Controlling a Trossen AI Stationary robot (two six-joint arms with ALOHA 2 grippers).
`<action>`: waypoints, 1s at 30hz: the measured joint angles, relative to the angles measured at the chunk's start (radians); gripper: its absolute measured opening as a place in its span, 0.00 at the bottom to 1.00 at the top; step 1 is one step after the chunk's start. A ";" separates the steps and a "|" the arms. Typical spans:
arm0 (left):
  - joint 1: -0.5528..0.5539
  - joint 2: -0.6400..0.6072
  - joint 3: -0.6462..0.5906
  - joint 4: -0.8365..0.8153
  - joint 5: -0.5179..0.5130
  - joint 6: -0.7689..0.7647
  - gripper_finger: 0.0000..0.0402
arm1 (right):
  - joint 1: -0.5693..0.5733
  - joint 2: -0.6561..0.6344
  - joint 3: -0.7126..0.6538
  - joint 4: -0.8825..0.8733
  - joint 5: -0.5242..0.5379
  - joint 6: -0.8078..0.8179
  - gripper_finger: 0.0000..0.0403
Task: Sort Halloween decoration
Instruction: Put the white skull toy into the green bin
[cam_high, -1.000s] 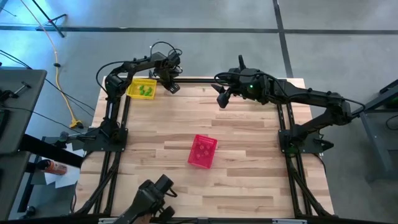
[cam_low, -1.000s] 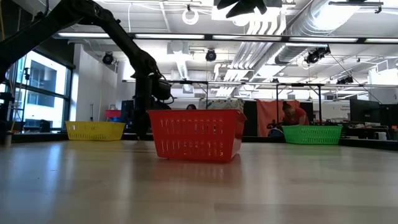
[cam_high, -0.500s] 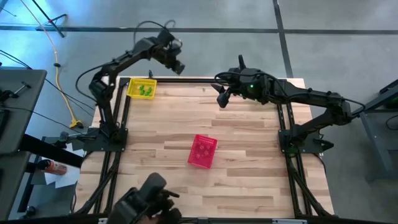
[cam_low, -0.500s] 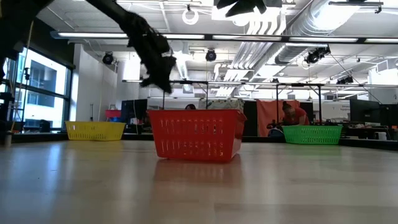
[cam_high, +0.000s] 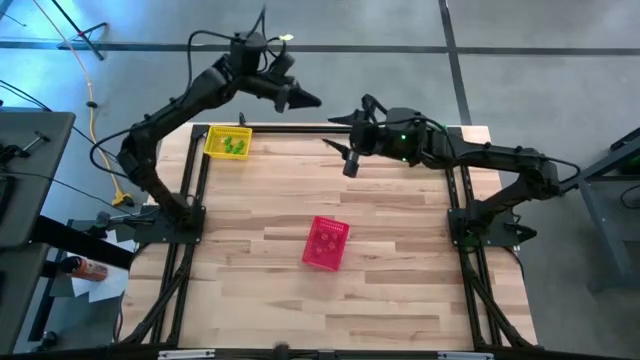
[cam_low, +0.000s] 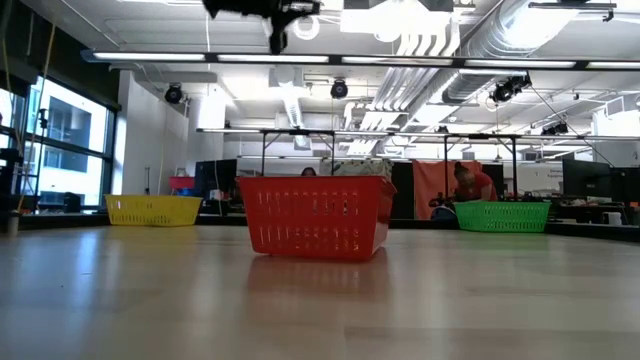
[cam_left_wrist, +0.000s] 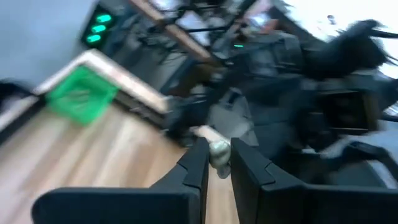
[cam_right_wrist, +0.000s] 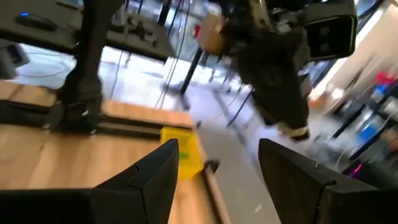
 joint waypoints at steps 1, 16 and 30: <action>-0.027 -0.011 0.000 0.023 0.000 -0.015 0.08 | 0.003 0.006 0.000 0.028 0.008 -0.031 0.54; -0.150 -0.048 0.000 0.129 -0.111 -0.146 0.09 | 0.088 0.006 0.000 0.114 0.246 -0.315 0.54; -0.152 -0.046 0.000 0.163 -0.037 -0.233 0.09 | 0.079 -0.012 0.000 0.197 0.188 -0.362 0.54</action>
